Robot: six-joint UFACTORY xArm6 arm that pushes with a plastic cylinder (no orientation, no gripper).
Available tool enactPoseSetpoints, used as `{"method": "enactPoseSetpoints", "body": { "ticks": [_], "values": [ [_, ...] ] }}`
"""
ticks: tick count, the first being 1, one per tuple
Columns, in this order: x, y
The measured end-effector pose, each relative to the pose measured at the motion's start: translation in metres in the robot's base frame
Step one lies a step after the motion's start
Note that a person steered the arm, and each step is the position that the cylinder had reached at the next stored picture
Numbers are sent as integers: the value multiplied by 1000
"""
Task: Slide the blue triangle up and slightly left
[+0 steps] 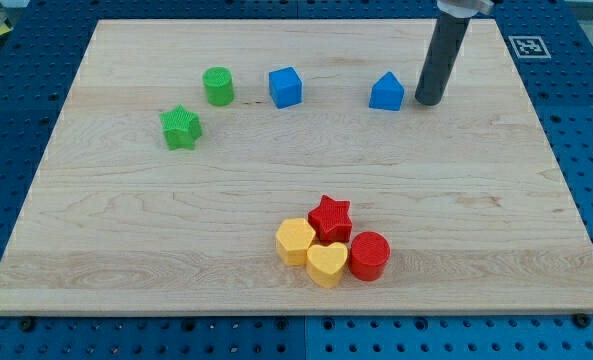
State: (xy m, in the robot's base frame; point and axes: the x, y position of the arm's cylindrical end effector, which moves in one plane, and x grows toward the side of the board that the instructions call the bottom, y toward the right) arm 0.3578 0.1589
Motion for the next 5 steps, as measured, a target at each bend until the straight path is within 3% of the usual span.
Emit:
{"method": "enactPoseSetpoints", "body": {
  "ticks": [5],
  "values": [
    [-2,-58]
  ]
}}
